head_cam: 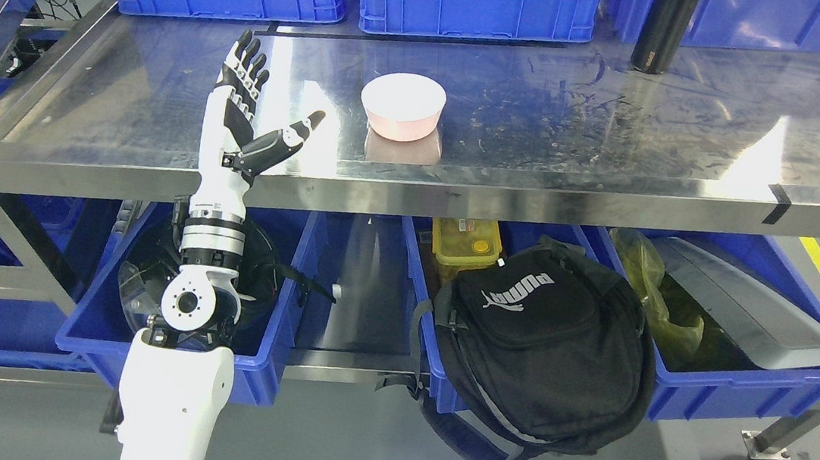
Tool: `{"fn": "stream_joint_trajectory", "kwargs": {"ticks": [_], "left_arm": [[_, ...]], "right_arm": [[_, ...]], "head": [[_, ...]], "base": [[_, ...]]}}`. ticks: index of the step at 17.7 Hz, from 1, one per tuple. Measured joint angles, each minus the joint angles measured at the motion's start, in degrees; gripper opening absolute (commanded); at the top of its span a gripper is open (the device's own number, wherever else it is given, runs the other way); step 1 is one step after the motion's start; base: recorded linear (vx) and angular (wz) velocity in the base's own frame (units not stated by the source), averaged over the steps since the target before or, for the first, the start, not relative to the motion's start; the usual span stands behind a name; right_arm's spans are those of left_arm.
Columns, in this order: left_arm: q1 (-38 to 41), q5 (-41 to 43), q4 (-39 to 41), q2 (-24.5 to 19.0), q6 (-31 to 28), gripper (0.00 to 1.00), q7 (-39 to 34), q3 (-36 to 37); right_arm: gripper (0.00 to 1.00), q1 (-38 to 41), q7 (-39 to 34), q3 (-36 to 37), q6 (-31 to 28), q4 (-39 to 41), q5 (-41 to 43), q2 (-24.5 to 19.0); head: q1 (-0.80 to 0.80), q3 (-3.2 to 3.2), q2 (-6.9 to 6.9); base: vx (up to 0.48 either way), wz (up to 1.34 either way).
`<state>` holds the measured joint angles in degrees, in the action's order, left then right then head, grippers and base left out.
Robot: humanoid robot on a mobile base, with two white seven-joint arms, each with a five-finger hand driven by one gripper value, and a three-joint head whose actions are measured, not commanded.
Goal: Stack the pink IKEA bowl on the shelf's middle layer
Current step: 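Raise the left hand and reach toward the pink bowl on the shelf, then move the left hand over the pink bowl's rim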
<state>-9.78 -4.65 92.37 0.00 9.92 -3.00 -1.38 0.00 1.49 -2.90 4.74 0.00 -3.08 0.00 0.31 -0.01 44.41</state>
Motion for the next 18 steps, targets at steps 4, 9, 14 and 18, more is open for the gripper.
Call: {"fn": "stream_joint_trajectory", "kwargs": {"ticks": [4, 9, 14, 18], "left_arm": [[-0.3, 1.4, -0.1, 0.0, 0.6, 1.00, 0.1, -0.3], [-1.6, 1.9, -0.1, -0.9, 3.1, 1.00, 0.3, -0.7], [-5.3, 3.1, -0.1, -6.3, 3.3, 1.00, 12.9, -0.7], [-9.3, 11.5, -0.1, -10.6, 3.5, 0.96, 30.3, -0.1]], "right_arm": [[1.00, 0.0, 0.0, 0.0, 0.0, 0.0, 0.0, 0.0], [1.00, 0.0, 0.0, 0.0, 0.0, 0.0, 0.0, 0.0], [1.00, 0.0, 0.0, 0.0, 0.0, 0.0, 0.0, 0.0], [1.00, 0.0, 0.0, 0.0, 0.0, 0.0, 0.0, 0.0]], "head": [[0.00, 0.00, 0.00], [0.00, 0.00, 0.00], [0.00, 0.00, 0.00], [0.00, 0.00, 0.00]], "base": [[0.014, -0.03], [0.050, -0.08], [0.088, 0.02], [0.090, 0.06]]}}
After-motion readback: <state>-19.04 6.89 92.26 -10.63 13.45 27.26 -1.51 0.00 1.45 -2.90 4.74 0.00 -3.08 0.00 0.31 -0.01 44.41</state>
